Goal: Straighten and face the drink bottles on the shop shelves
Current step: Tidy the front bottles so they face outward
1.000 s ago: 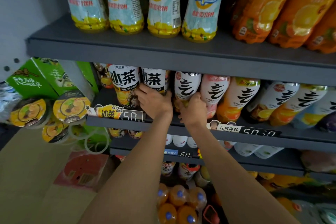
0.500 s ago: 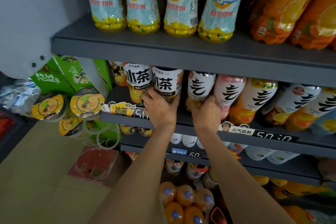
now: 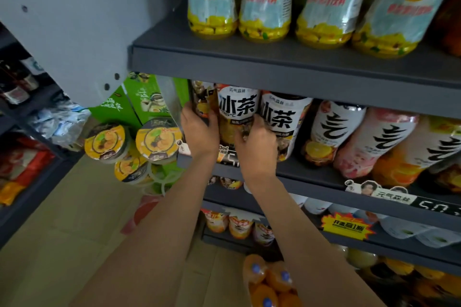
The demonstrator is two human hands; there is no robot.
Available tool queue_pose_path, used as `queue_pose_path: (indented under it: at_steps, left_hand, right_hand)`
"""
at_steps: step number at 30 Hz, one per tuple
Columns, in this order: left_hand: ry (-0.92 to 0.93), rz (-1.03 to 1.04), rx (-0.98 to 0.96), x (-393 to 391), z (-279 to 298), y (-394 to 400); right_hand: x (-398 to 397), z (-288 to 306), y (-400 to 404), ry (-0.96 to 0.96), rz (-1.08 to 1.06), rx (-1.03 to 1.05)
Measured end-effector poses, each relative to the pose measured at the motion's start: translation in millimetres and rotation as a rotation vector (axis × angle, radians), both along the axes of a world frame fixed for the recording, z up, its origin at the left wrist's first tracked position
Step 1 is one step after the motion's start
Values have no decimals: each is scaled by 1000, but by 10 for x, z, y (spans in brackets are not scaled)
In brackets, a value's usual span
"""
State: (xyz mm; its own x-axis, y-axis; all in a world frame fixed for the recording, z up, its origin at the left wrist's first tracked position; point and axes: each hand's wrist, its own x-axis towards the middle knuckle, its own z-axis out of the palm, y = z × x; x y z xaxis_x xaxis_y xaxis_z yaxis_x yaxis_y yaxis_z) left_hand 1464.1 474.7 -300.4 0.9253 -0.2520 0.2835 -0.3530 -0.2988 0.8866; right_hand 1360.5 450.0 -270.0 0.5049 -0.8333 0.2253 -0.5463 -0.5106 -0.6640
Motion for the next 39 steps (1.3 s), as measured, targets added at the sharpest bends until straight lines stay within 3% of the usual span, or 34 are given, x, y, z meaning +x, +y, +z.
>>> queue_pose_path:
  at_steps: [10, 16, 21, 26, 31, 35, 39]
  left_hand:
    - [20, 14, 62, 364, 26, -402]
    - [154, 105, 114, 526, 113, -520]
    - [151, 168, 125, 285, 113, -363]
    - [159, 206, 67, 126, 80, -163]
    - [68, 301, 106, -18, 10, 42]
    - [15, 235, 191, 17, -8, 108]
    - [26, 144, 145, -23, -50, 181]
  right_hand:
    - [44, -119, -85, -8, -71, -175]
    - [47, -168, -98, -26, -85, -232]
    - [54, -80, -48, 193, -59, -189]
    - [36, 94, -83, 263, -69, -153]
    - [37, 146, -46, 268, -75, -115]
    - [67, 108, -4, 231, -101, -107]
    - [69, 68, 23, 174, -125, -86]
